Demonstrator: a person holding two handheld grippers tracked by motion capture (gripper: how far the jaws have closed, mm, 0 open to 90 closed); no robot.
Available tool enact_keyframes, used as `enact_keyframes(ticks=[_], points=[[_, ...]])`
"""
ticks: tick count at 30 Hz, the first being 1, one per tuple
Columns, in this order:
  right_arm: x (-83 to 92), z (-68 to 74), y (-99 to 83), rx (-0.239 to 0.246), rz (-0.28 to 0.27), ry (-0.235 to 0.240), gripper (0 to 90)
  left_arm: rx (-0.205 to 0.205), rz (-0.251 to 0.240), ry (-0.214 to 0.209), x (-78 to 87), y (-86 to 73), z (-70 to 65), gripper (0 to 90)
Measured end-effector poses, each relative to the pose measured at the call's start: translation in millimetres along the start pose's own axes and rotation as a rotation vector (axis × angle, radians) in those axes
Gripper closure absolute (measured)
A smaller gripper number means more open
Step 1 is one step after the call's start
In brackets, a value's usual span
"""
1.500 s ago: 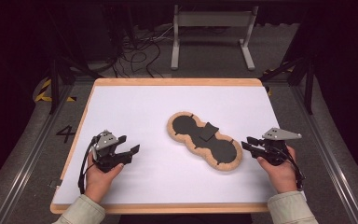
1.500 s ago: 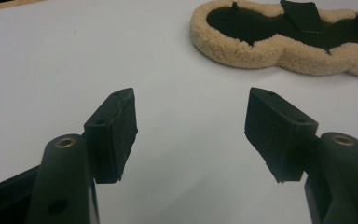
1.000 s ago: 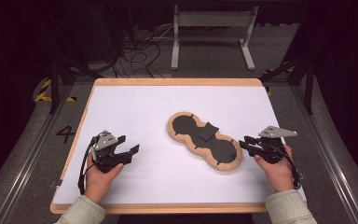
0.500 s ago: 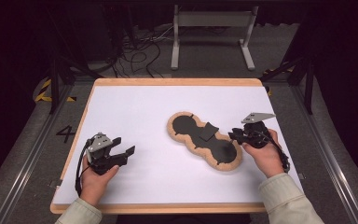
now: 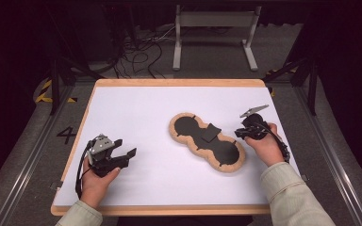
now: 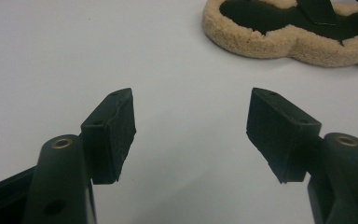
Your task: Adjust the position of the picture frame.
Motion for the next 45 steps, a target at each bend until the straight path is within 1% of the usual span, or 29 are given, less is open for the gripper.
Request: enact_keyframes(ticks=[4, 5, 7, 11, 13, 18, 19, 21, 22, 24, 27, 28, 30, 34, 35, 37, 39, 44, 45], points=[[-3.8, -0.6, -0.5, 0.004, 0.029, 0.015, 85.7, 0.004, -0.001, 0.001, 0.1, 0.0, -1.5, 33.4], [-5.2, -0.4, -0.8, -0.002, 0.037, 0.018, 85.6, 0.001, -0.001, 0.002, 0.0, 0.0, -1.6, 33.5], [-8.4, -0.3, -1.7, 0.008, 0.059, 0.015, 85.7, 0.001, 0.0, 0.002, -0.1, 0.0, -1.7, 33.4], [-11.6, 4.1, -2.3, 0.04, 0.088, 0.04, 90.0, -0.002, 0.001, 0.003, -0.3, -0.1, -1.4, 33.3], [-11.4, 7.2, -2.0, 0.066, 0.098, 0.027, 90.0, -0.004, 0.003, 0.002, -0.6, 0.0, -1.1, 33.3], [-9.8, 15.3, -5.0, 0.091, 0.121, 0.059, 90.0, -0.001, 0.007, -0.002, -2.6, 0.2, -2.8, 33.2], [-8.9, 19.4, -6.0, 0.098, 0.131, 0.062, 90.0, -0.006, 0.007, -0.002, -3.2, 0.5, -2.8, 33.2], [-8.3, 26.4, -7.7, 0.125, 0.148, 0.062, 90.0, -0.005, 0.007, -0.004, -4.5, 0.8, -4.3, 33.2], [-8.0, 30.3, -8.8, 0.137, 0.157, 0.069, 90.0, -0.012, 0.006, -0.003, -5.2, 1.0, -4.5, 33.2], [-7.7, 36.2, -10.8, 0.15, 0.165, 0.084, 90.0, -0.01, 0.006, -0.003, -6.3, 1.3, -5.7, 33.2], [-7.8, 44.7, -14.0, 0.157, 0.171, 0.119, 90.0, -0.015, 0.009, -0.01, -7.7, 2.2, -6.8, 33.2], [-8.1, 48.6, -14.9, 0.167, 0.175, 0.132, 90.0, -0.012, 0.011, -0.013, -8.3, 2.5, -7.6, 33.2], [-9.1, 57.4, -16.0, 0.177, 0.185, 0.16, 90.0, -0.019, 0.011, -0.015, -10.1, 3.0, -8.0, 33.3], [-12.8, 75.6, -15.6, 0.224, 0.212, 0.22, 90.0, -0.018, 0.011, -0.018, -11.4, 3.5, -9.1, 33.3], [-12.8, 75.6, -15.6, 0.224, 0.212, 0.22, 90.0, -0.017, 0.009, -0.018, -11.6, 3.5, -9.4, 33.3], [-17.1, 86.2, -14.3, 0.252, 0.226, 0.255, 90.0, -0.017, 0.011, -0.018, -11.4, 3.4, -9.4, 33.3], [-21.8, 94.7, -13.1, 0.269, 0.236, 0.283, 90.0, -0.023, 0.011, -0.017, -10.5, 3.5, -8.1, 33.3], [-33.5, 115.9, -9.9, 0.316, 0.256, 0.338, 90.0, -0.02, 0.009, -0.012, -8.7, 2.7, -7.8, 33.2], [-36.1, 121.5, -8.6, 0.332, 0.263, 0.348, 90.0, -0.019, 0.01, -0.013, -8.3, 2.6, -7.7, 33.2]])
Point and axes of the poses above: each handheld gripper's, and its own axes: x roughly backward along the jaws, y roughly out of its top, z roughly to its left, the point moved 1 cm from there along -x, roughly forward along the jaws, and after that the axes turned 13 degrees about y, right-handed, at the moved point
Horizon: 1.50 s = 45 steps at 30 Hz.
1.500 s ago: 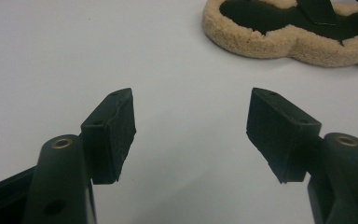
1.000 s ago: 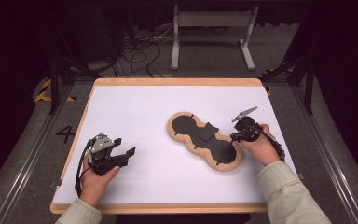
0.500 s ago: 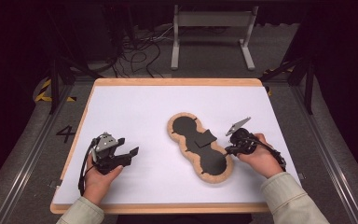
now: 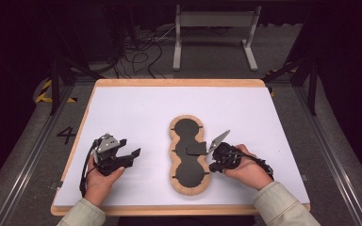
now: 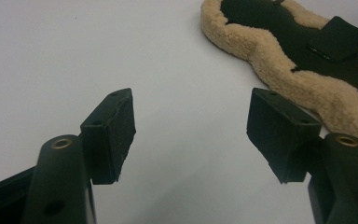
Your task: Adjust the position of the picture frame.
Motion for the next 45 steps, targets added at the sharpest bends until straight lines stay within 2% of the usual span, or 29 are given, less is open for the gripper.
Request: enact_keyframes(ticks=[9, 13, 20, 23, 25, 29, 30, 33, 35, 38, 45], points=[[-24.2, 22.7, 29.5, 0.083, 0.013, 0.065, 90.0, -0.003, 0.001, 0.011, 3.2, -1.3, 1.1, 33.1], [-32.0, 27.9, 40.7, 0.098, 0.008, 0.073, 90.0, -0.013, 0.0, 0.019, 5.9, -3.1, 2.3, 33.0], [-46.6, 36.6, 61.0, 0.145, -0.01, 0.079, 90.0, 0.006, 0.0, 0.033, 12.2, -8.4, 6.3, 33.1], [-41.0, 36.5, 62.5, 0.179, 0.008, 0.059, 90.0, 0.012, -0.006, 0.041, 17.1, -11.8, 8.5, 33.1], [-26.5, 33.7, 63.9, 0.172, 0.006, 0.06, 90.0, 0.02, 0.0, 0.047, 19.1, -14.9, 10.4, 33.1], [5.3, 24.1, 78.1, 0.161, -0.072, 0.021, 90.0, 0.043, 0.005, 0.058, 24.0, -19.9, 13.5, 33.1], [13.8, 19.2, 85.0, 0.147, -0.108, 0.008, 90.0, 0.04, 0.004, 0.06, 26.0, -20.9, 14.0, 33.1], [24.8, 4.5, 104.4, 0.118, -0.145, -0.038, 90.0, 0.041, 0.003, 0.074, 31.8, -24.5, 16.3, 33.0], [26.5, -8.0, 119.8, 0.108, -0.148, -0.089, 90.0, 0.052, 0.005, 0.08, 34.8, -28.1, 18.5, 33.0], [23.3, -21.9, 136.1, 0.093, -0.153, -0.125, 90.0, 0.057, 0.008, 0.09, 38.7, -33.9, 20.8, 33.0], [-1.3, -56.1, 165.2, 0.039, -0.142, -0.176, 90.0, 0.072, 0.013, 0.104, 49.4, -43.0, 24.2, 33.0]])
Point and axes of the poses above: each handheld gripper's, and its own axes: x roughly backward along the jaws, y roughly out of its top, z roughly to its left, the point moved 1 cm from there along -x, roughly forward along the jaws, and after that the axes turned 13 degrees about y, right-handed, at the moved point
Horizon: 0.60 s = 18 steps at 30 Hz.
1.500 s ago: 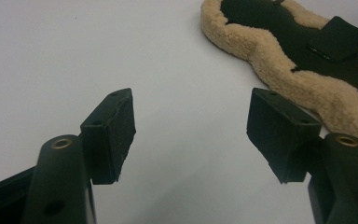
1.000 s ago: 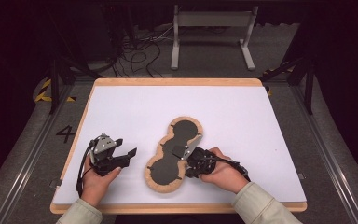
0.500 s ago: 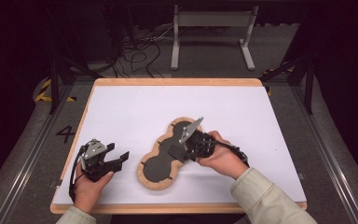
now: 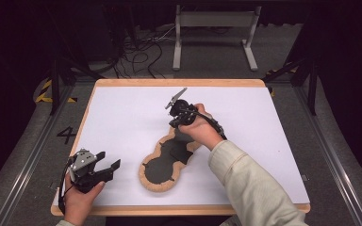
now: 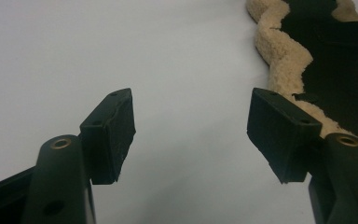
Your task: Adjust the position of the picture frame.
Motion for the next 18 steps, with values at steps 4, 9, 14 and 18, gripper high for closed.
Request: enact_keyframes(ticks=[4, 9, 14, 18], points=[[-17.3, -20.0, 2.4, -0.043, -0.007, -0.035, 90.0, -0.002, 0.001, 0.007, 2.8, -2.8, -0.3, 33.0], [-29.7, -41.4, 2.9, -0.124, -0.01, -0.068, 89.2, -0.011, 0.009, 0.011, 2.5, -5.4, -1.4, 32.8], [-39.1, -53.3, -4.0, -0.168, 0.017, -0.078, 90.0, -0.02, 0.01, 0.008, 2.1, -5.8, -2.1, 32.6], [-37.2, -53.2, -5.0, -0.168, 0.031, -0.086, 90.0, -0.026, 0.011, 0.001, -0.3, -4.3, -3.2, 32.5]])
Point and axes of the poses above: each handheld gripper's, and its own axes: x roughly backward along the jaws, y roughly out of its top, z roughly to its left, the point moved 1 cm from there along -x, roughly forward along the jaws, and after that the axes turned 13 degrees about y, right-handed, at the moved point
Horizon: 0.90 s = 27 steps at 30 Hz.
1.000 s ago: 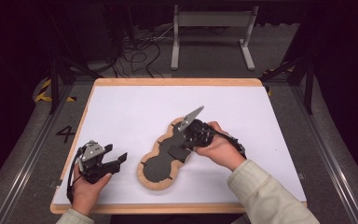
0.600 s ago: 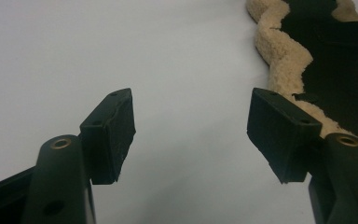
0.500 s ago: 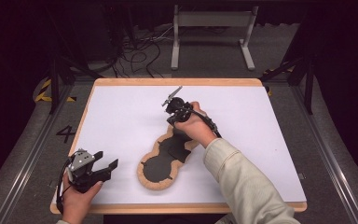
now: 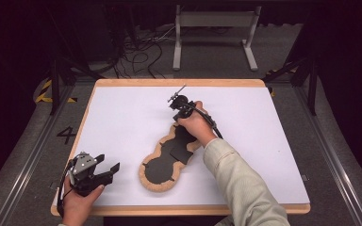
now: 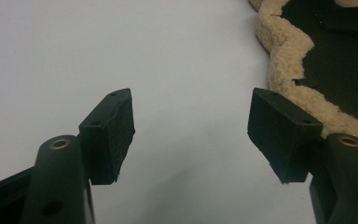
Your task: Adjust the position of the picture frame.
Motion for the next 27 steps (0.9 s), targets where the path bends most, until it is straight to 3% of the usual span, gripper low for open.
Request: enact_keyframes(ticks=[7, 17, 21, 23, 24, 25, 27], points=[[6.1, 2.3, -8.0, 0.015, 0.044, -0.022, 90.0, -0.013, -0.006, -0.011, -2.2, 3.9, -3.1, 32.3], [28.9, -4.7, -42.2, -0.041, 0.068, 0.021, 90.0, -0.05, -0.01, -0.074, -6.3, 11.5, -13.5, 38.2], [37.1, -2.8, -57.2, -0.055, 0.065, 0.027, 90.0, -0.071, 0.022, -0.188, -6.7, 15.7, -19.2, 54.4], [41.9, -2.2, -65.4, -0.062, 0.07, 0.035, 90.0, -0.089, 0.023, -0.209, -6.4, 16.9, -20.8, 62.5], [44.5, -2.1, -69.9, -0.066, 0.071, 0.041, 90.0, -0.105, 0.026, -0.246, -5.2, 18.8, -26.8, 68.0], [44.5, -2.1, -69.9, -0.066, 0.071, 0.041, 90.0, -0.105, 0.026, -0.246, -5.2, 18.8, -26.8, 71.3], [48.4, -1.9, -77.0, -0.084, 0.079, 0.061, 90.0, -0.135, 0.029, -0.29, -4.8, 20.8, -32.9, 74.8]])
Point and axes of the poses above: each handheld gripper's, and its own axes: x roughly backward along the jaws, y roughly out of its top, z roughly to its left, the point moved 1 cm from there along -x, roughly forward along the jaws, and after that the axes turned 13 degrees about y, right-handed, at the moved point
